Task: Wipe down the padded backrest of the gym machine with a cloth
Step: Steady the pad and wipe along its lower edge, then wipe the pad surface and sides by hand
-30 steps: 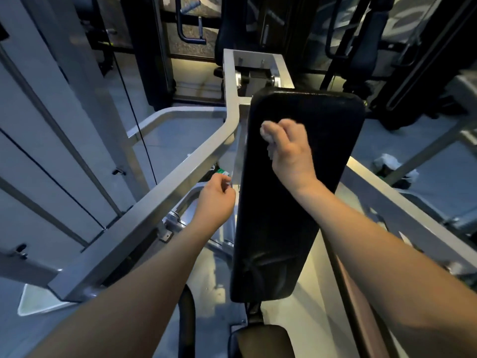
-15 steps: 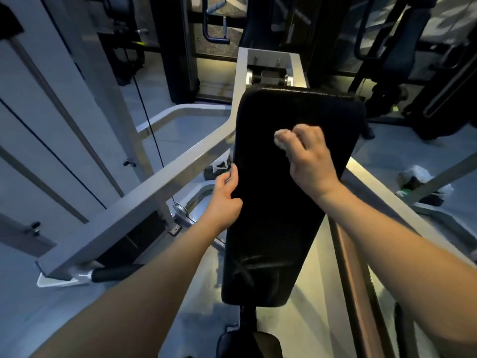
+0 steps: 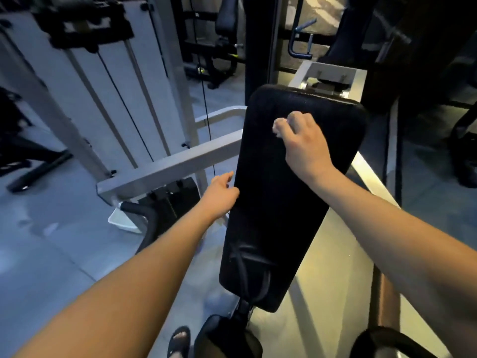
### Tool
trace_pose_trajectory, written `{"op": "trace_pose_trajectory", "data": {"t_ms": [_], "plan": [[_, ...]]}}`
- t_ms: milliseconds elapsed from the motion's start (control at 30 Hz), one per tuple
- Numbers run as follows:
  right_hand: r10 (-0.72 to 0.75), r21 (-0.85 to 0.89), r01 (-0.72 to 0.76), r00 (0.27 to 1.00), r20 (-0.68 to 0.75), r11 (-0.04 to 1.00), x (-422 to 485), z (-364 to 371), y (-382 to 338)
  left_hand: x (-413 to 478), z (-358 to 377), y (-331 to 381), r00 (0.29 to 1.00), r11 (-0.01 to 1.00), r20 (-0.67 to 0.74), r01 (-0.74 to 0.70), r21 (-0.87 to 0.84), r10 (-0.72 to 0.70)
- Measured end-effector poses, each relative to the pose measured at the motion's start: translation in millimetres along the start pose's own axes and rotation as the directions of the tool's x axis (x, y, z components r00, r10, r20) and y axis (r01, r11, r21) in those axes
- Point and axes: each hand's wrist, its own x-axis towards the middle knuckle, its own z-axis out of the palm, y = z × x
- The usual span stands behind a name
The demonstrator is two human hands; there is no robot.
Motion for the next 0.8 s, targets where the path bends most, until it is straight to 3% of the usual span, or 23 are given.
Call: {"op": "trace_pose_trajectory", "data": {"t_ms": [133,233,300,367,433,533,600,700,800], "plan": [[-0.211,0.028,0.209,0.968,0.138,0.977,-76,38,-39,-26,-3,-12,0.991,0.996,-0.109,0.085,0.01,-0.083],[-0.313,0.108,0.295,0.871,0.378,0.95,-131,41,-54,-38,-7,-15,0.987,0.996,-0.138,0.087,-0.017,-0.088],[-0.21,0.175,0.135,0.807,0.552,0.975,-136,31,-58,-42,-4,-18,0.989,0.996,-0.121,0.083,-0.034,-0.087],[-0.087,0.273,-0.117,0.768,0.634,0.955,-127,18,-62,-47,0,-20,0.993,0.996,-0.074,0.087,-0.035,-0.09],[0.082,0.379,-0.413,0.758,0.647,0.828,-111,-2,-69,-52,7,-24,0.996,0.994,-0.023,0.09,-0.068,-0.091],[0.275,0.447,-0.725,0.641,0.716,0.524,-92,-32,-84,-61,11,-27,0.993,0.972,0.094,0.087,-0.22,-0.067],[0.31,0.47,-0.81,0.573,0.759,0.35,-86,-43,-98,-68,8,-30,0.982,0.939,0.186,0.049,-0.34,0.016],[0.317,0.51,-0.85,0.525,0.79,0.136,-78,-51,-116,-72,-3,-35,0.979,0.926,0.168,-0.045,-0.374,0.115],[0.301,0.507,-0.859,0.501,0.811,0.064,-68,-57,-123,-67,-17,-43,0.981,0.909,0.133,-0.076,-0.41,0.141]]}}
